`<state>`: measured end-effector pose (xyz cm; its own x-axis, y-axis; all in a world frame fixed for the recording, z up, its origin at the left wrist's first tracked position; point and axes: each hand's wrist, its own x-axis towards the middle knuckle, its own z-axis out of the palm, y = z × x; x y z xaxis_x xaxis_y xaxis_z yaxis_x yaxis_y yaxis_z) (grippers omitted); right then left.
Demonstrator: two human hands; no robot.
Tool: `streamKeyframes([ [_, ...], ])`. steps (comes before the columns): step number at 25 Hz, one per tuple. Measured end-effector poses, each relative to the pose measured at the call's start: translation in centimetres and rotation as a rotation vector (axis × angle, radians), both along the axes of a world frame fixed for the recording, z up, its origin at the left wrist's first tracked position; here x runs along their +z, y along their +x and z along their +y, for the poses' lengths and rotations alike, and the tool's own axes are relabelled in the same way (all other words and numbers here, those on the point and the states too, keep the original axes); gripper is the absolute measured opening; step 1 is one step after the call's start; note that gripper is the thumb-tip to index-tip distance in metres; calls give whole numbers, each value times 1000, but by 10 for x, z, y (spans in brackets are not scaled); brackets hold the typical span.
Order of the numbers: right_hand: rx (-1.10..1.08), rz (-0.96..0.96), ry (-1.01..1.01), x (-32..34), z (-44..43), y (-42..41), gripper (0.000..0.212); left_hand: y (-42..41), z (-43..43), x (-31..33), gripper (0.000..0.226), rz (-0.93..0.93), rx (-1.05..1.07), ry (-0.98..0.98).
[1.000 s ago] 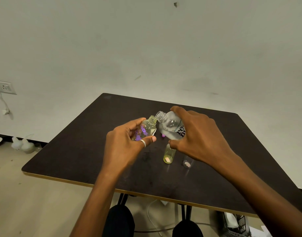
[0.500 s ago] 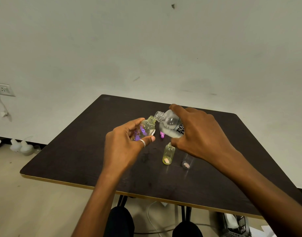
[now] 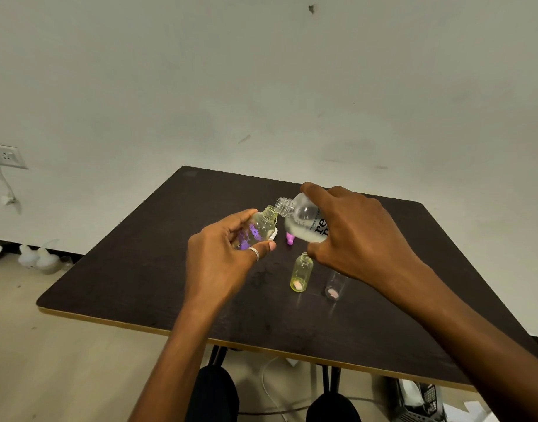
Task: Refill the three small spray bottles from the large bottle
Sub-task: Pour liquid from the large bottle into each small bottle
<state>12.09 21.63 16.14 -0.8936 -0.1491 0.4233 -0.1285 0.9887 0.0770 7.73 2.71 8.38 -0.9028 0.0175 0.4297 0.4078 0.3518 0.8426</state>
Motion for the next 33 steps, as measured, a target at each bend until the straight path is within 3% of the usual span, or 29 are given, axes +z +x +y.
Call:
streamKeyframes([
  [33, -43, -46, 101, 15, -7, 6, 72, 3, 5, -1, 65, -7, 1, 35],
])
